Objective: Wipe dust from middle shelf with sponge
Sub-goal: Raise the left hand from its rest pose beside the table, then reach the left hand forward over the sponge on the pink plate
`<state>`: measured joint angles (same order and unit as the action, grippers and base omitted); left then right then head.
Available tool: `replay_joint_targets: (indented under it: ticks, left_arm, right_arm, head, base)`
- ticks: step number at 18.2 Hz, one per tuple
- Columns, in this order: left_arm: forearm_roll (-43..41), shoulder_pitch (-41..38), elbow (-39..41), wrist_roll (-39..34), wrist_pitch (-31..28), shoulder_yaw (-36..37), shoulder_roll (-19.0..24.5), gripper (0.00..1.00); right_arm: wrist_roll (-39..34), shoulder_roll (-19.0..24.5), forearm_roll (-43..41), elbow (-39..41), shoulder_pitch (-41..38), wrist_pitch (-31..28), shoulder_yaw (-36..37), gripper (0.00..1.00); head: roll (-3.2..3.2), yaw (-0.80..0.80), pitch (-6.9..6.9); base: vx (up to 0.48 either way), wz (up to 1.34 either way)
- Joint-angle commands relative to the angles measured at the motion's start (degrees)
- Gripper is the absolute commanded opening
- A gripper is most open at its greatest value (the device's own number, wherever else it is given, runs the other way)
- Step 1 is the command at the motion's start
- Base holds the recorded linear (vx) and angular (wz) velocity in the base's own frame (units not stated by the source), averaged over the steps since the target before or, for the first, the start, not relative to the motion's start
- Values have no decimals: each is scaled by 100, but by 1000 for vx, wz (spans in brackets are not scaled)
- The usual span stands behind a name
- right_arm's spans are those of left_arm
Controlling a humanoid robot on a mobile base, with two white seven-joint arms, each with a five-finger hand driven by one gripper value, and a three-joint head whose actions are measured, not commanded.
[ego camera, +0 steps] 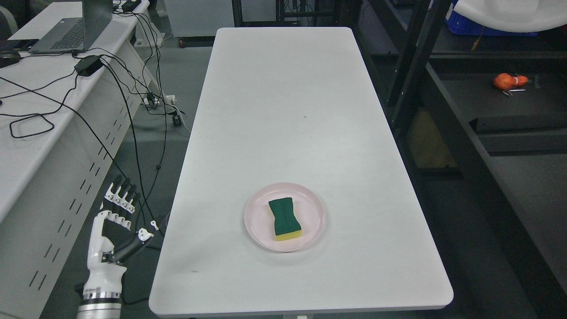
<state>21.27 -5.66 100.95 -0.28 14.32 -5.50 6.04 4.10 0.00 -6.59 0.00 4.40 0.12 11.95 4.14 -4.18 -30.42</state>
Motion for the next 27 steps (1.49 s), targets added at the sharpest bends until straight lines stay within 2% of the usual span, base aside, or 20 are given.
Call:
replay_joint_targets:
  ticks: [1,6,9,12,14,16,21,24,27]
  left_arm:
    - [0,-14,74,10,-8,23,-50,98]
    - [0,74,66,10,-192,-21,64,98]
    - [-157,364,48,438,-78,-169,406,98]
    - [-1174,750,-66,1466,518,-486,591,98]
    - [-2088,1084,-381,2169,1115,-566,662,98]
    - [-3150,1470,-846,2549,1756,-671,819,98]
    - [-5779,2577,-1911,2568,3068,-838,1461,94]
    - [-7334,3236,-1991,2568,3068,-445,1479,94]
    - [-7664,3659,-1956,2568,3068,503,1497,94]
  right_arm:
    - [3,-100,0,100,-1,-416,0,100]
    - [3,-100,0,100,-1,-416,0,100]
    - [3,-100,0,100,-1,-416,0,100]
    - [3,-100,0,100,-1,-416,0,100]
    - [3,-100,0,100,-1,-416,0,100]
    - [3,-100,0,100,8,-416,0,100]
    - [3,-100,0,100,-1,-416,0,100]
    - [3,-100,0,100,-1,-416,0,100]
    - [3,-100,0,100,8,-416,0,100]
  head:
    - [0,0,0]
    - [0,0,0]
    - [0,0,0]
    - [0,0,0]
    - [0,0,0]
    - [0,0,0]
    - [0,0,0]
    - [0,0,0]
    - [0,0,0]
  base:
    - [0,0]
    - [0,0]
    - [0,0]
    - [0,0]
    - [0,0]
    - [0,0]
    - [0,0]
    - [0,0]
    - [0,0]
